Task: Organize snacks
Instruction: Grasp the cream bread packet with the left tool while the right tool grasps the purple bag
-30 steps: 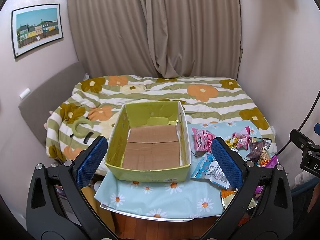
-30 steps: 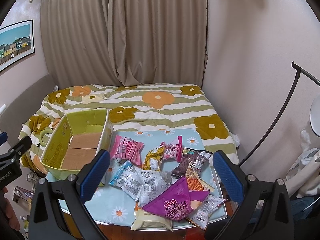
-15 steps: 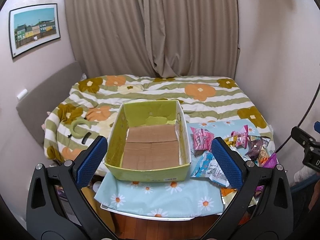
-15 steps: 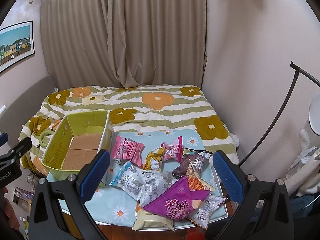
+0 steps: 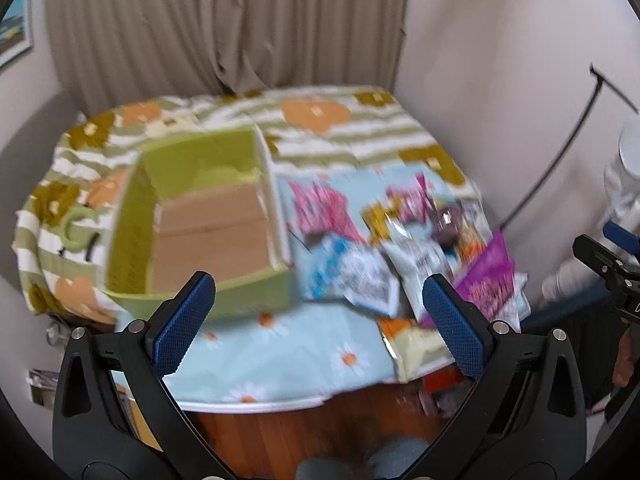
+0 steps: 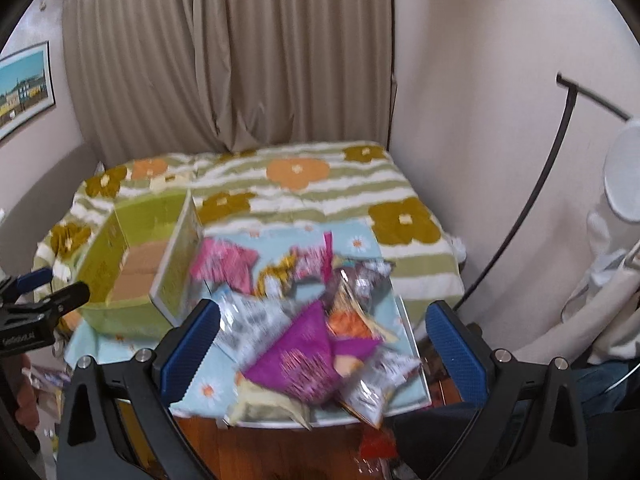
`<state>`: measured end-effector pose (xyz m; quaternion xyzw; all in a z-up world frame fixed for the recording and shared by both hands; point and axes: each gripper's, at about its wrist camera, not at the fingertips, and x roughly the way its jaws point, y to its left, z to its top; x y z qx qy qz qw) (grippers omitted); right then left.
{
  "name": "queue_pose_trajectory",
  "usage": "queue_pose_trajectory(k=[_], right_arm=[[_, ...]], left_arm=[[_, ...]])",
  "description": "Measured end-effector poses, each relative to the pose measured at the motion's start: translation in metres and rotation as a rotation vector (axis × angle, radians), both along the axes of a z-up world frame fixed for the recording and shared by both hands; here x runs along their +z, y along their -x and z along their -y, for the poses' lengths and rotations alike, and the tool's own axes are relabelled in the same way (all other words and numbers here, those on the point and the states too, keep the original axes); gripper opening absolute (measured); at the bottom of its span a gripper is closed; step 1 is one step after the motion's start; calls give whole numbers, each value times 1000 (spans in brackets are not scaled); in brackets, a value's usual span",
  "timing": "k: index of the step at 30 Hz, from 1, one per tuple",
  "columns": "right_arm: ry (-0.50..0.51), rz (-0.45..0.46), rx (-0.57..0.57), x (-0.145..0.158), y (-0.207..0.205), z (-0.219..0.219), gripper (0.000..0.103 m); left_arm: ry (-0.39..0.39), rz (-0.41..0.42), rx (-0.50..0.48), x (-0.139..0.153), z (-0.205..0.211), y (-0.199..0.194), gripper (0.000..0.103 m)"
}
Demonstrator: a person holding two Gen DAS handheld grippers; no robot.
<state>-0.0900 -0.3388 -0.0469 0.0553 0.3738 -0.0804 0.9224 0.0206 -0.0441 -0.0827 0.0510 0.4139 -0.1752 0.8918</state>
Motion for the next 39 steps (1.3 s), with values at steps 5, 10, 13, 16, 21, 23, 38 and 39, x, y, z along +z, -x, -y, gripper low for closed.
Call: queue_pose_trajectory(k=[5,10,13,16,21,23,38,39], right_arm=[[5,-70,96,-39,6,23,102],[7,-133,273,-72,-7,38,102],[8,-161,375,-92,-18,42,102],[-3,-173,466,-107,-28,44,102],[-3,-194,587,-127,-43,42,102],[0,-198,633,-132,-49,41,102],[24,-268,790,-165,-67,36,102],[22,-271,790,-167,-68,37,102]], left_arm=[[25,-131,-41,-50,36,9,103],[9,-225,-34,-97,72,17,103],[31,-308,-9,-125,85,17,102],[42,-365,32,-151,94,12,102],[65,-417,70,-178,110,5,102],[63,-427,69,-184,117,5,102],[-86,-388,52,-203,172,11,103],[-87,-390,52,-204,174,10,103]])
